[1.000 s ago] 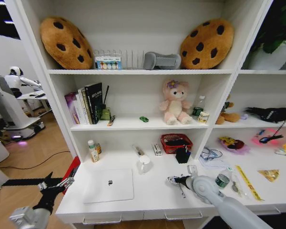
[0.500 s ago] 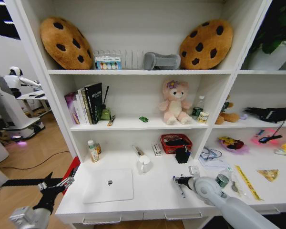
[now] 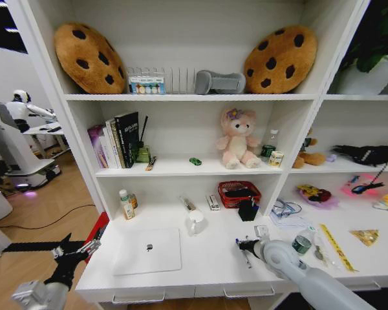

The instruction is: Organize the objects on the table.

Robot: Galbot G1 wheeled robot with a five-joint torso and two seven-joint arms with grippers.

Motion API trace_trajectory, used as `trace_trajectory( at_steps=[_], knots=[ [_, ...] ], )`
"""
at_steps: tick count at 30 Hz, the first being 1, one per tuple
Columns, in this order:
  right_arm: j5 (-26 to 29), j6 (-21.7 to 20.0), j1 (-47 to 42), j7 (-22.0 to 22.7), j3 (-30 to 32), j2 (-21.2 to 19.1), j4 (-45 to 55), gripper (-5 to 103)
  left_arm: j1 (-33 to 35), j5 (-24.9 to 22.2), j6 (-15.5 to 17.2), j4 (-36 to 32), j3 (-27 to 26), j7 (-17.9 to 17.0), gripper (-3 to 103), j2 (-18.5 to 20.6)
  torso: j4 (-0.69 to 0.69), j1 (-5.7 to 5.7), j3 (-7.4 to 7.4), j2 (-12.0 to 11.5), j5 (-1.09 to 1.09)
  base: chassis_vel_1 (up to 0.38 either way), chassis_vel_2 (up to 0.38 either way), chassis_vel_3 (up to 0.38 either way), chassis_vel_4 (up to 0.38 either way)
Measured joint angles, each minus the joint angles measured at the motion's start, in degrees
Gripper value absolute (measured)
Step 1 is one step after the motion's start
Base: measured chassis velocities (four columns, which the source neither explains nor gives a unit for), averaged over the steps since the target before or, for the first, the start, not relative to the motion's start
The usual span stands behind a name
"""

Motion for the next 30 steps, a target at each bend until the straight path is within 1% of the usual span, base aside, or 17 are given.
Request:
trace_trajectory(
  at_steps=[3,9,10,13,14,16,17,19,20,22,25,28,29,30],
  knots=[
    [-0.67,-0.03,-0.81,-0.33,1.48,0.30,0.66,8,0.00,0.04,0.01,-0.13,0.03,0.00,100,-0.03,0.00,0.00,0.00,0.00,0.01,0.000,0.000,0.000,0.000],
    [-5.71,-0.04,-2.79,-2.97,6.81,0.81,3.90,8,0.07,-0.16,0.12,-0.25,-0.02,-0.02,100,0.24,0.00,0.00,0.00,0.00,-0.01,0.000,0.000,0.000,0.000],
    [-5.71,-0.04,-2.79,-2.97,6.81,0.81,3.90,8,0.07,-0.16,0.12,-0.25,-0.02,-0.02,100,0.24,0.00,0.00,0.00,0.00,-0.01,0.000,0.000,0.000,0.000],
    [-12.00,0.00,-3.09,-5.78,9.92,1.55,5.03,8,0.08,-0.17,0.20,-0.53,0.12,-0.03,100,0.22,0.00,0.00,0.00,0.00,-0.02,0.000,0.000,0.000,0.000],
    [-12.00,0.00,-3.09,-5.78,9.92,1.55,5.03,8,0.08,-0.17,0.20,-0.53,0.12,-0.03,100,0.22,0.00,0.00,0.00,0.00,-0.02,0.000,0.000,0.000,0.000],
    [-15.99,0.87,-2.50,-7.37,11.09,2.04,5.08,8,0.10,-0.16,0.25,-0.72,0.15,-0.05,100,0.22,0.00,0.00,0.00,0.00,-0.01,0.000,0.000,0.000,0.000],
    [-15.99,0.87,-2.50,-7.37,11.09,2.04,5.08,8,0.10,-0.16,0.25,-0.72,0.15,-0.05,100,0.22,0.00,0.00,0.00,0.00,-0.01,0.000,0.000,0.000,0.000],
    [-18.73,2.42,-0.81,-9.81,11.89,2.35,4.57,8,0.21,-0.16,0.26,-0.96,0.11,-0.08,100,0.22,0.00,0.00,0.00,0.00,-0.01,0.000,0.000,0.000,0.000],
    [-18.73,2.42,-0.81,-9.81,11.89,2.35,4.57,8,0.21,-0.16,0.26,-0.96,0.11,-0.08,100,0.22,0.00,0.00,0.00,0.00,-0.01,0.000,0.000,0.000,0.000],
    [-21.86,4.90,1.78,-11.62,11.94,2.70,2.82,8,0.44,-0.16,0.26,-1.14,0.02,-0.11,100,0.17,0.00,0.00,0.00,0.00,0.00,0.000,0.000,0.000,0.000],
    [-22.17,5.16,2.03,-11.79,11.93,2.72,2.63,8,0.48,-0.16,0.27,-1.15,0.00,-0.11,100,0.16,0.00,0.00,0.00,0.00,0.00,0.000,0.000,0.000,0.000],
    [-26.80,9.96,6.25,-14.18,11.26,3.20,-0.30,8,0.82,-0.16,0.27,-1.36,-0.35,-0.15,100,0.19,0.02,0.00,0.00,0.00,-0.01,0.000,0.000,0.000,0.000],
    [-26.80,9.96,6.25,-14.18,11.26,3.20,-0.30,8,0.82,-0.16,0.27,-1.36,-0.35,-0.15,100,0.19,0.02,0.00,0.00,0.00,-0.01,0.000,0.000,0.000,0.000],
    [-28.34,11.45,7.43,-15.19,11.03,3.60,-1.33,8,0.82,-0.16,0.27,-1.35,-0.45,-0.24,100,0.23,0.01,0.00,0.00,0.00,-0.01,0.000,0.000,0.000,0.000]
  ],
)
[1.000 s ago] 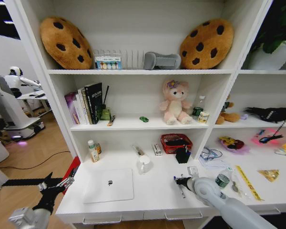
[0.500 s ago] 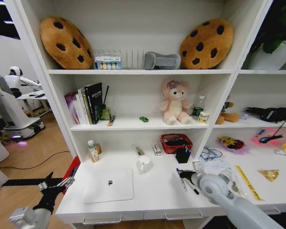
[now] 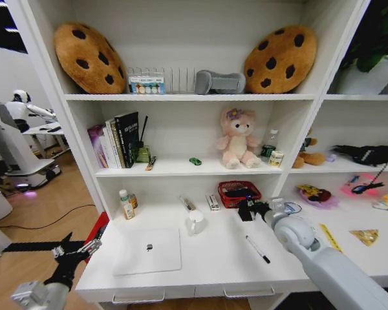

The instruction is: Organize the objects on the table.

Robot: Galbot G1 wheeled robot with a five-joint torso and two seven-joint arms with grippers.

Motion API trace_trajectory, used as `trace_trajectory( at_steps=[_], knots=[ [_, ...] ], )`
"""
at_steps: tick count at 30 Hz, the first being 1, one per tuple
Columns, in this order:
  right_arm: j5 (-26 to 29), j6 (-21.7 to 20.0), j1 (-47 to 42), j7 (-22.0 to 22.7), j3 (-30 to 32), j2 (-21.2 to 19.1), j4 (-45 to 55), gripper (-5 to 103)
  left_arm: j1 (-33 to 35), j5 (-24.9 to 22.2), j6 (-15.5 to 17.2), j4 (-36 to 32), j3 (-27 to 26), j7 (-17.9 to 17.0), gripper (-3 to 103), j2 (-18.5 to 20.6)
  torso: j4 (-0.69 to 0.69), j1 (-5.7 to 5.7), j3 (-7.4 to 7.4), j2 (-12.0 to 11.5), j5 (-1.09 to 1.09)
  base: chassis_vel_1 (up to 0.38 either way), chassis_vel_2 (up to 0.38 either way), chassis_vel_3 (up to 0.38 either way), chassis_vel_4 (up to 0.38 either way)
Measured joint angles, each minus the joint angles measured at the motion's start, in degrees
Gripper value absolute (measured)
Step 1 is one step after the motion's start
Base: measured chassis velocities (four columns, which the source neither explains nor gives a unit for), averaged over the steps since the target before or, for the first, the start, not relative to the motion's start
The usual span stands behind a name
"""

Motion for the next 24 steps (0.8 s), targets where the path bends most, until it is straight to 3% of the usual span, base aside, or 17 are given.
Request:
trace_trajectory(
  at_steps=[8,21,24],
  knots=[
    [-3.85,4.46,3.33,-2.07,-0.98,2.16,-6.43,8,-0.24,0.52,0.29,0.04,0.60,-0.72,100,-0.35,-0.01,0.00,0.00,0.00,0.00,0.000,0.000,0.000,0.000],
    [-3.33,6.44,10.99,-3.22,-4.73,4.88,-18.01,8,-1.58,1.03,1.32,1.34,1.82,-1.67,100,0.49,-0.01,0.00,0.00,0.00,0.00,0.000,0.000,0.000,0.000],
    [-0.45,5.89,14.29,-2.79,-6.11,5.33,-19.89,8,-1.87,1.10,1.49,1.59,2.02,-1.71,100,0.46,0.00,0.00,0.00,0.00,0.01,0.000,0.000,0.000,0.000]
  ],
)
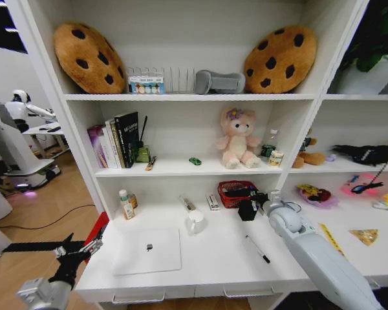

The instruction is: Organize the objects on the table.

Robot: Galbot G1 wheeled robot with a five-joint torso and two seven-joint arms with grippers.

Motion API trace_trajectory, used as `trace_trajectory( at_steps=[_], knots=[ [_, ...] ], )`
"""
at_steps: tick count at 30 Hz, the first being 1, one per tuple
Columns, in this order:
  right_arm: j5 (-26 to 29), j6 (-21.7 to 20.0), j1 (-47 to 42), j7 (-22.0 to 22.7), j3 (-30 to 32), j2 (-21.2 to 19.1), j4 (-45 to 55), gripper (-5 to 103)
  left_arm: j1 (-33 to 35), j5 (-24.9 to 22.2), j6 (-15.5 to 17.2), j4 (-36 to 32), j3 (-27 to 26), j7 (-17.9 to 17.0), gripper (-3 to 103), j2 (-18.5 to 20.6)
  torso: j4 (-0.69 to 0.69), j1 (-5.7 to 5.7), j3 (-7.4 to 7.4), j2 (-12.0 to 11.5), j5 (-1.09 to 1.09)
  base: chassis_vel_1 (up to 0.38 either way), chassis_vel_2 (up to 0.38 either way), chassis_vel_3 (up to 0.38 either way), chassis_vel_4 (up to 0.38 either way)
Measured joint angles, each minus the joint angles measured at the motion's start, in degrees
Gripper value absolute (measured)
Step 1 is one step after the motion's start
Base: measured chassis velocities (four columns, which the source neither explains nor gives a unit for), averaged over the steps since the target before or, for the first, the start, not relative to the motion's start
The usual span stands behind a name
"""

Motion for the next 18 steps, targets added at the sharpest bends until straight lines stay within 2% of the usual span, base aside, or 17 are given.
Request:
trace_trajectory(
  at_steps=[6,18],
  knots=[
    [0.65,-0.47,3.65,0.43,-1.90,0.62,-2.01,8,-0.23,0.03,0.10,0.38,0.12,-0.05,100,-0.01,0.01,0.00,0.00,0.01,-0.02,0.000,0.000,0.000,0.000],
    [-3.81,1.72,5.63,-1.15,-4.79,2.55,-7.27,8,-0.67,-0.14,0.11,1.61,0.31,-0.06,100,0.25,0.00,0.00,0.00,0.01,-0.01,0.000,0.000,0.000,0.000]
  ],
)
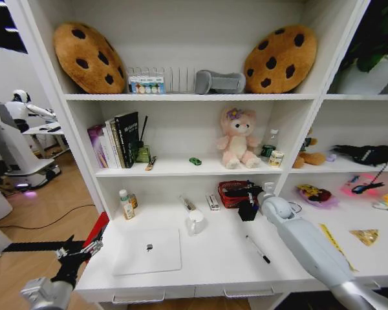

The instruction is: Organize the objects on the table.

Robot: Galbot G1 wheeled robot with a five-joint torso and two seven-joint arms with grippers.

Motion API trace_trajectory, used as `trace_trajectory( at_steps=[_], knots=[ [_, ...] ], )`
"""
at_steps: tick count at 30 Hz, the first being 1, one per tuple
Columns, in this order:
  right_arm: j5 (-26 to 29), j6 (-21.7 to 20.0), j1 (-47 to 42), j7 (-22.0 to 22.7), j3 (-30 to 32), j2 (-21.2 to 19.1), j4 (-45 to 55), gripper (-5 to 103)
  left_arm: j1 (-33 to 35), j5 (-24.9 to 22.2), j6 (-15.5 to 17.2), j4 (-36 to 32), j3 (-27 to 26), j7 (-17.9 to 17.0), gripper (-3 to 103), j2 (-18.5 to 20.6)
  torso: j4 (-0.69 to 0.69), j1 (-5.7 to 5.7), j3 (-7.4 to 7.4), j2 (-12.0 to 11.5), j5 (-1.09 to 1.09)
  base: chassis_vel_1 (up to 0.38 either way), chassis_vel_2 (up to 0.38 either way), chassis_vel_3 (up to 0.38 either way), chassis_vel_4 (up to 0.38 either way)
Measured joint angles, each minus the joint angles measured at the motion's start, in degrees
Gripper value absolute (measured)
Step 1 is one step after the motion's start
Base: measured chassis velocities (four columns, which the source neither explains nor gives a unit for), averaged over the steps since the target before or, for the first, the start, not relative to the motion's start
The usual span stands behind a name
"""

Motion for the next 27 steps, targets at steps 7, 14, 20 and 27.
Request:
trace_trajectory(
  at_steps=[7,14,20,27],
  knots=[
    [-0.70,-0.11,-0.73,-0.36,-0.13,0.03,0.58,16,-0.21,-0.05,-0.01,0.49,0.06,0.00,100,-0.14,0.00,0.00,0.00,0.00,0.00,0.000,0.000,0.000,0.000],
    [-0.73,-0.61,-2.90,-0.86,1.19,-1.19,2.89,33,-0.67,-0.41,-0.02,0.55,-0.04,-0.02,100,0.36,-0.01,0.00,0.00,0.00,0.00,0.000,0.000,0.000,0.000],
    [1.47,-1.41,-7.70,-0.23,3.88,-3.24,9.97,60,-0.71,-0.28,-0.03,0.21,0.51,-0.04,100,-0.16,0.01,0.00,0.00,0.00,0.00,0.000,0.000,0.000,0.000],
    [11.11,-7.04,-15.48,5.14,7.50,-7.83,27.29,87,-0.15,0.08,-0.66,-0.32,0.53,0.23,100,-1.19,0.01,-0.01,-0.01,0.00,0.00,0.000,0.000,0.000,0.000]
  ],
)
